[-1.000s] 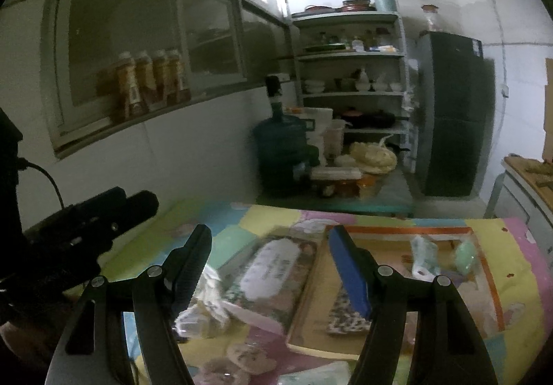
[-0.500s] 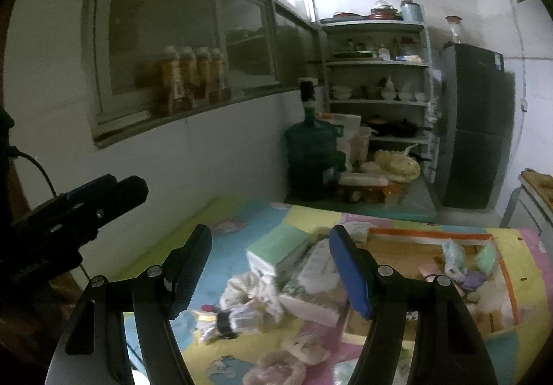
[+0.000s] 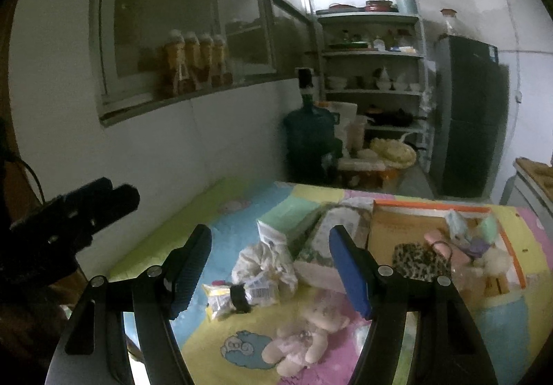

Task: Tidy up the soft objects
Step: 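Move both open tools from the box back over the pile, then grasp the yellow-and-white snack bag with the left tool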

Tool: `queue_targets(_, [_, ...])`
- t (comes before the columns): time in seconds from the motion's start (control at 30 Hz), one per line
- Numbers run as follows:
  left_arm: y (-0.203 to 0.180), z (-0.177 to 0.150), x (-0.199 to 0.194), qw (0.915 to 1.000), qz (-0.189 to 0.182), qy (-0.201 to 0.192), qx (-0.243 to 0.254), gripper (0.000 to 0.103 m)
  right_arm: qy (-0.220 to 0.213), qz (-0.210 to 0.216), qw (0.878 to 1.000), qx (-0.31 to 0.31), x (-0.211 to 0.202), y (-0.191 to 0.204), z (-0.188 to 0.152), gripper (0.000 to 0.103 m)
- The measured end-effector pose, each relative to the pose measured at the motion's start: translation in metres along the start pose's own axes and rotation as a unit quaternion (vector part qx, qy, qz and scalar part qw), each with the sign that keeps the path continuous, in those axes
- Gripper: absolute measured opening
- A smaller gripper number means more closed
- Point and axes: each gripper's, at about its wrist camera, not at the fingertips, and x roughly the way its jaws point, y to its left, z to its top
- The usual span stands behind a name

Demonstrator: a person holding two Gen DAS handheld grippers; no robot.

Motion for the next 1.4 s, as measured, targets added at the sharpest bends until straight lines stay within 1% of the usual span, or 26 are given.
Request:
queue_targets(0.23, [0.011, -0.025, 0.019, 0.9997, -0.020, 0.011, 0.012, 0.075, -0.021, -0.041, 0.999, 0.000, -0.001, 0.002, -0.021, 0.072])
queue_targets(0.4, [0.017, -0.045, 0.040, 0.9979, -0.054, 0.031, 0.017, 0.075, -0.016, -0.058, 0.998, 0.009, 0.011, 0.000, -0.040, 0.072])
queue_targets(0.5, [0.015, -0.057, 0.053, 0.9950, -0.077, 0.045, 0.046, 0.075, -0.011, -0.066, 0.998, 0.017, 0.018, -0.004, -0.050, 0.072])
queue_targets(0.57, [0.011, -0.065, 0.062, 0.9911, -0.095, 0.055, 0.076, 0.075, -0.009, -0.067, 0.997, 0.025, 0.022, -0.006, -0.056, 0.072])
queue_targets(0.6, [0.009, -0.070, 0.066, 0.9881, -0.106, 0.060, 0.093, 0.075, -0.007, -0.067, 0.997, 0.027, 0.024, -0.007, -0.058, 0.072])
queue_targets(0.63, [0.006, -0.076, 0.072, 0.9833, -0.124, 0.070, 0.114, 0.075, -0.005, -0.067, 0.997, 0.027, 0.027, -0.007, -0.060, 0.072])
queue_targets(0.67, [0.004, -0.079, 0.075, 0.9804, -0.134, 0.077, 0.122, 0.075, -0.001, -0.066, 0.997, 0.027, 0.029, -0.007, -0.063, 0.072])
queue_targets(0.73, [0.001, -0.088, 0.086, 0.9708, -0.167, 0.099, 0.141, 0.075, 0.008, -0.063, 0.998, 0.030, 0.036, -0.008, -0.067, 0.072])
queue_targets(0.9, [0.003, -0.097, 0.102, 0.9587, -0.195, 0.130, 0.161, 0.075, 0.024, -0.065, 0.997, 0.038, 0.045, -0.016, -0.076, 0.072])
queue_targets(0.93, [0.002, -0.098, 0.107, 0.9541, -0.202, 0.142, 0.169, 0.075, 0.027, -0.067, 0.997, 0.041, 0.046, -0.017, -0.077, 0.072])
queue_targets(1.03, [0.000, -0.101, 0.115, 0.9483, -0.198, 0.155, 0.193, 0.075, 0.031, -0.069, 0.996, 0.048, 0.046, -0.023, -0.083, 0.072])
queue_targets(1.1, [0.001, -0.103, 0.121, 0.9455, -0.200, 0.164, 0.198, 0.075, 0.036, -0.067, 0.996, 0.052, 0.047, -0.026, -0.088, 0.072])
queue_targets(1.13, [0.001, -0.104, 0.127, 0.9420, -0.204, 0.179, 0.197, 0.075, 0.039, -0.066, 0.996, 0.053, 0.047, -0.026, -0.090, 0.072])
queue_targets(1.2, [0.001, -0.105, 0.131, 0.9385, -0.205, 0.195, 0.197, 0.075, 0.044, -0.062, 0.996, 0.056, 0.048, -0.027, -0.094, 0.072])
queue_targets(1.3, [-0.002, -0.109, 0.135, 0.9339, -0.208, 0.206, 0.206, 0.072, 0.048, -0.057, 0.996, 0.056, 0.050, -0.027, -0.098, 0.072])
queue_targets(1.33, [-0.003, -0.109, 0.136, 0.9337, -0.203, 0.207, 0.210, 0.069, 0.052, -0.055, 0.995, 0.059, 0.051, -0.028, -0.100, 0.072])
queue_targets(1.37, [-0.004, -0.110, 0.136, 0.9344, -0.198, 0.207, 0.211, 0.059, 0.055, -0.051, 0.995, 0.062, 0.053, -0.028, -0.100, 0.072])
queue_targets(1.4, [-0.003, -0.110, 0.136, 0.9364, -0.192, 0.205, 0.210, 0.054, 0.060, -0.046, 0.995, 0.067, 0.056, -0.029, -0.102, 0.072])
